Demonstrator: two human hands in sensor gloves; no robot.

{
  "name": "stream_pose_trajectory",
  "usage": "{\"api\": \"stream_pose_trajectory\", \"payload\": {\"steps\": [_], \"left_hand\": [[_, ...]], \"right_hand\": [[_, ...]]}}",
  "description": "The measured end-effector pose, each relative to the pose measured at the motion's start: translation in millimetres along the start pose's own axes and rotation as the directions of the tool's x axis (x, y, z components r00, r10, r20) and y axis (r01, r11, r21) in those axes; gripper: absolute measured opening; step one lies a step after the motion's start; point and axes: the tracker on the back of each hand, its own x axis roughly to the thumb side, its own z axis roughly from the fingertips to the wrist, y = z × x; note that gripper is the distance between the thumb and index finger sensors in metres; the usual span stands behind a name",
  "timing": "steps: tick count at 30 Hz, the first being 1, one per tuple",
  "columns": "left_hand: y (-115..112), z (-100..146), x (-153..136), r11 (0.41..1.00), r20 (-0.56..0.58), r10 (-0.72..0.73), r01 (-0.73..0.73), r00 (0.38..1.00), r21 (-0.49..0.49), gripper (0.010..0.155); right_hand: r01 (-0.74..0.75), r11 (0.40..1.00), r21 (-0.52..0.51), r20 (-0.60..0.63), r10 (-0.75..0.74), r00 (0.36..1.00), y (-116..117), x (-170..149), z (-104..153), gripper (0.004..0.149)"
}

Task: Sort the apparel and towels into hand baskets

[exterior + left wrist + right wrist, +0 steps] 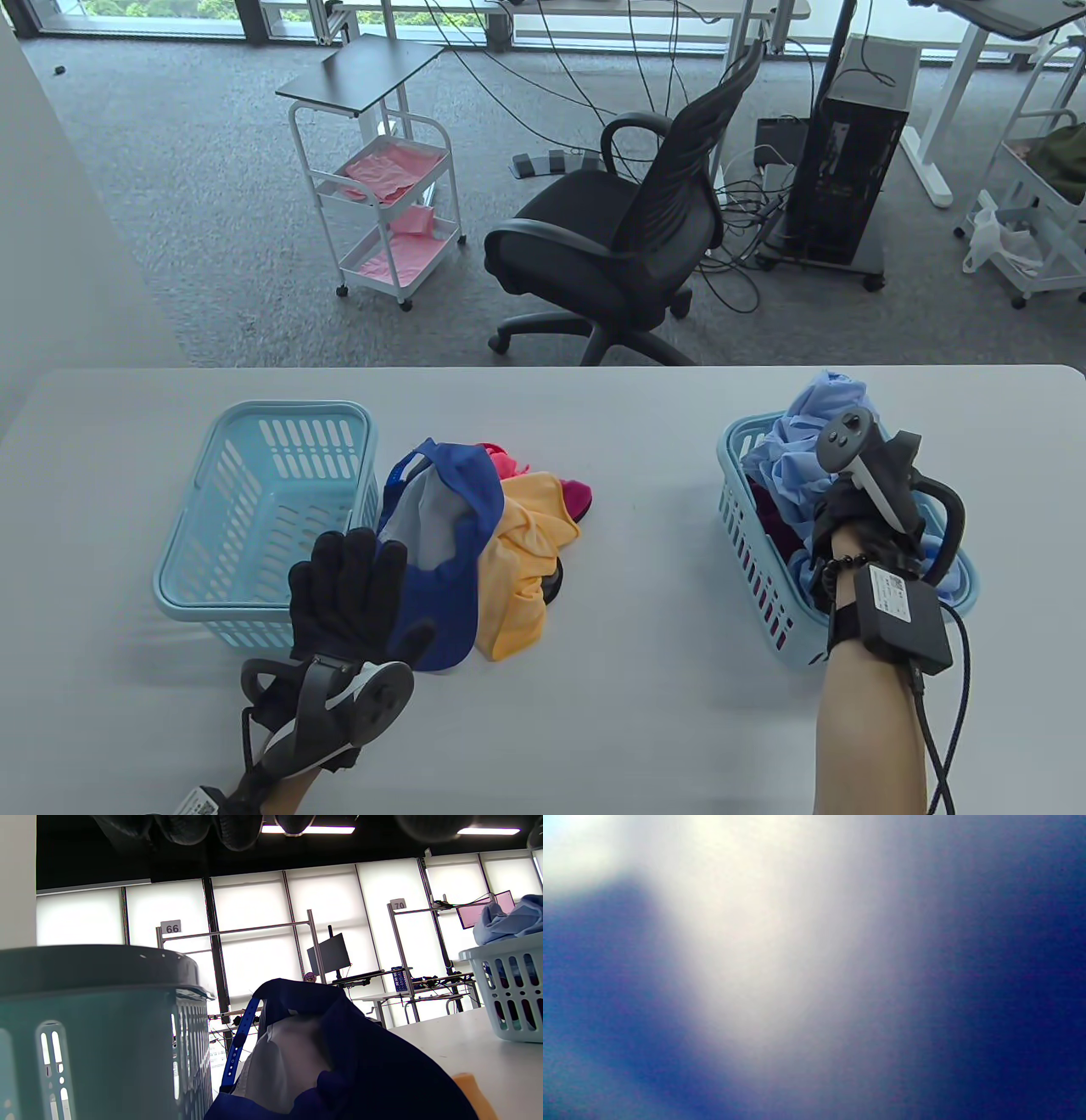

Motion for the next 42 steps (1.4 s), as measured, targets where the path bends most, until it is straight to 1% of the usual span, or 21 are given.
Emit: {"api": "stream_pose_trajectory", "payload": {"steps": [6,9,17,29,37,39,42], "left_hand": [[0.0,0.0,0.3,1.000,-0.002,-0.001,0.001,1.000,-0.005,0.084],[-0.2,-0.3,0.5,1.000,-0.002,-0.003,0.003,1.000,-0.008,0.085],[0.1,-1.1,0.5,1.000,-0.005,-0.007,0.007,1.000,-0.011,0.085],[0.3,-1.8,-0.5,1.000,-0.013,-0.010,0.010,1.000,-0.011,0.085],[-0.2,-2.2,-0.5,1.000,-0.013,-0.013,0.012,1.000,-0.018,0.085],[0.1,-2.2,-0.8,1.000,-0.014,-0.013,0.013,1.000,-0.017,0.084],[0.5,-2.3,-1.6,1.000,-0.020,-0.011,0.011,1.000,-0.014,0.085]], "right_hand": [[-0.059,0.991,0.122,-0.007,0.060,0.998,22.5,4.7,-13.5,0.057],[-0.080,0.976,0.200,-0.015,0.085,0.996,32.2,5.2,-20.2,0.057],[-0.069,0.952,0.300,-0.031,0.082,0.996,42.4,3.7,-31.0,0.058],[-0.118,0.910,0.397,-0.031,0.142,0.989,58.1,11.0,-45.4,0.057],[-0.149,0.893,0.424,-0.014,0.171,0.985,70.0,10.7,-50.9,0.057],[-0.158,0.895,0.417,-0.006,0.177,0.984,68.9,11.0,-49.6,0.057],[-0.161,0.904,0.397,0.004,0.174,0.985,59.7,11.0,-45.9,0.061]]}}
